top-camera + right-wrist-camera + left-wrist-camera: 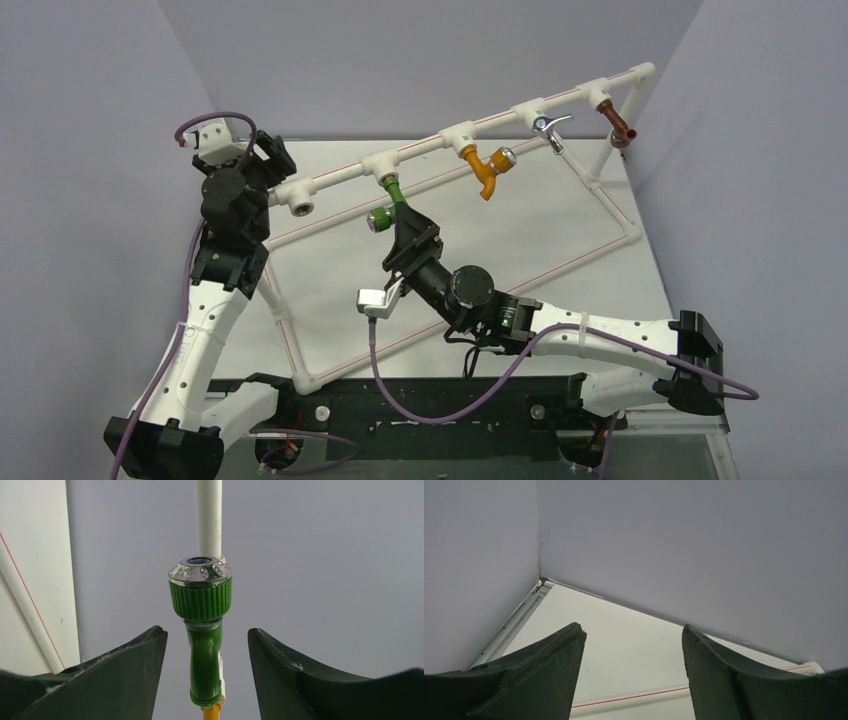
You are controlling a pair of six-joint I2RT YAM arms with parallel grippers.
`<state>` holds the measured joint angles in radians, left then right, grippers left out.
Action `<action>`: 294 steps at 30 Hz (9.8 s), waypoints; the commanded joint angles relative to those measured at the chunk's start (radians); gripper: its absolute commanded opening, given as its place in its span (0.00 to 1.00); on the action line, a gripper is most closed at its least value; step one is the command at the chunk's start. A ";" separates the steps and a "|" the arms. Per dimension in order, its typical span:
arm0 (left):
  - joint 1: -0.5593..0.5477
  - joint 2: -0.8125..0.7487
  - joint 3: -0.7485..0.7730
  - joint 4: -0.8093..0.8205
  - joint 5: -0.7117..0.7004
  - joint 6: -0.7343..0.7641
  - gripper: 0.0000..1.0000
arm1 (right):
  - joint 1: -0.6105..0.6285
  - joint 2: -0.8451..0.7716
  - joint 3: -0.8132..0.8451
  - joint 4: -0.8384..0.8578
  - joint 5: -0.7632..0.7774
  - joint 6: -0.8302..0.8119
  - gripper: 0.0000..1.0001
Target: Install the water faucets
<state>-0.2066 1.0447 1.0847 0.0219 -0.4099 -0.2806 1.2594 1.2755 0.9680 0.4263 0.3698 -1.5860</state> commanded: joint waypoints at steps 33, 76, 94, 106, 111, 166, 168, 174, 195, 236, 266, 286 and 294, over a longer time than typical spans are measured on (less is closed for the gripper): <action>-0.006 0.059 -0.077 -0.294 0.054 0.035 0.69 | 0.018 0.053 -0.053 0.730 0.250 0.965 0.00; 0.003 0.049 -0.077 -0.293 0.046 0.034 0.69 | -0.074 -0.010 0.025 0.005 0.567 3.168 0.00; 0.003 0.026 -0.083 -0.285 0.042 0.035 0.69 | -0.057 -0.030 0.036 -0.094 0.547 3.330 0.15; 0.003 0.029 -0.083 -0.284 0.037 0.037 0.69 | -0.041 -0.063 0.030 -0.139 0.485 3.309 0.68; 0.003 0.026 -0.086 -0.283 0.037 0.037 0.69 | -0.022 -0.102 0.008 -0.141 0.464 3.226 0.74; 0.017 0.046 -0.080 -0.287 0.066 0.028 0.69 | -0.104 -0.405 0.097 -0.447 -0.474 0.583 0.82; 0.017 0.045 -0.081 -0.285 0.068 0.028 0.69 | -0.093 -0.377 0.124 -0.489 -0.448 0.528 0.82; 0.017 0.046 -0.079 -0.287 0.074 0.027 0.69 | -0.032 -0.303 0.132 -0.474 -0.279 0.347 0.82; 0.018 0.052 -0.077 -0.291 0.073 0.029 0.69 | 0.000 -0.074 0.062 -0.073 0.032 -0.008 0.72; 0.025 0.052 -0.077 -0.290 0.076 0.027 0.69 | -0.006 0.072 0.126 0.235 0.119 0.461 0.00; 0.025 0.032 -0.077 -0.289 0.089 0.022 0.69 | -0.023 0.087 0.011 0.705 0.424 1.797 0.00; 0.025 0.031 -0.076 -0.288 0.091 0.020 0.69 | -0.120 0.003 0.011 0.252 0.485 2.904 0.00; 0.024 0.032 -0.077 -0.287 0.088 0.020 0.69 | -0.129 -0.006 0.005 0.237 0.472 3.071 0.00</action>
<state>-0.1814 1.0374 1.0870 0.0044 -0.3580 -0.2893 1.1805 1.3109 0.9466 0.6075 0.7803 1.2076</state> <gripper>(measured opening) 0.691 0.337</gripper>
